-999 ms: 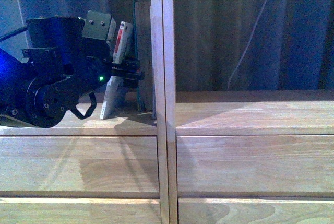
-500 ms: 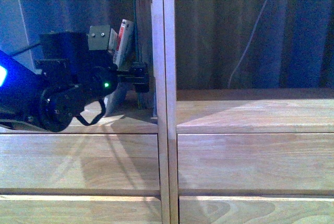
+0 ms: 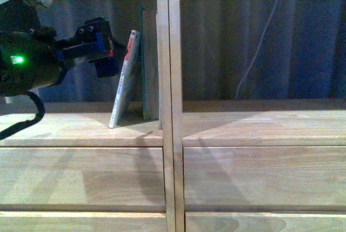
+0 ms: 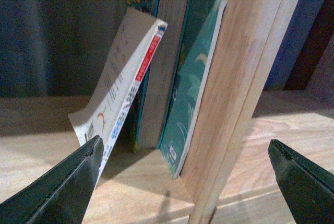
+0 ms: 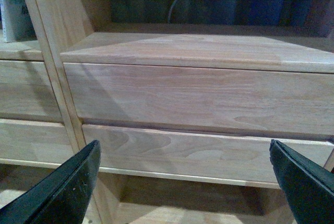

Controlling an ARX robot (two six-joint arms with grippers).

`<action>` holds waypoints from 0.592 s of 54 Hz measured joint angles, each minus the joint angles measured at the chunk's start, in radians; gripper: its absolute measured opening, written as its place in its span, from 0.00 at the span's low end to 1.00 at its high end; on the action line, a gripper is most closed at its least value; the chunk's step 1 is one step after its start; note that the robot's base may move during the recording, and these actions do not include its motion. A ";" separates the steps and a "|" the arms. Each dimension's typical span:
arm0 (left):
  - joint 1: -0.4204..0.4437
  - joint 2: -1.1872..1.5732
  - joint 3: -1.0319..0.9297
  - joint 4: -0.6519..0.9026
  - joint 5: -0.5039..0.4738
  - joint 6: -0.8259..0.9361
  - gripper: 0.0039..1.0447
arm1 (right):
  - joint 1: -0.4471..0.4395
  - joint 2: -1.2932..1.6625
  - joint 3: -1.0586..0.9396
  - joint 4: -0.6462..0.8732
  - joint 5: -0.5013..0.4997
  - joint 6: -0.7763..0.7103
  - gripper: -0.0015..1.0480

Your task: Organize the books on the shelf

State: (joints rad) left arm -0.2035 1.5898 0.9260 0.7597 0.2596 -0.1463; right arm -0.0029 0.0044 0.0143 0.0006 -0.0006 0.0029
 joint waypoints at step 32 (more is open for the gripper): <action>0.080 -0.945 -0.552 -0.311 0.093 -0.026 0.93 | 0.000 0.000 0.000 0.000 0.000 0.000 0.93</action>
State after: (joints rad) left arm -0.1234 0.6453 0.3744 0.4484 0.3523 -0.1722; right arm -0.0029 0.0044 0.0143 0.0006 -0.0010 0.0029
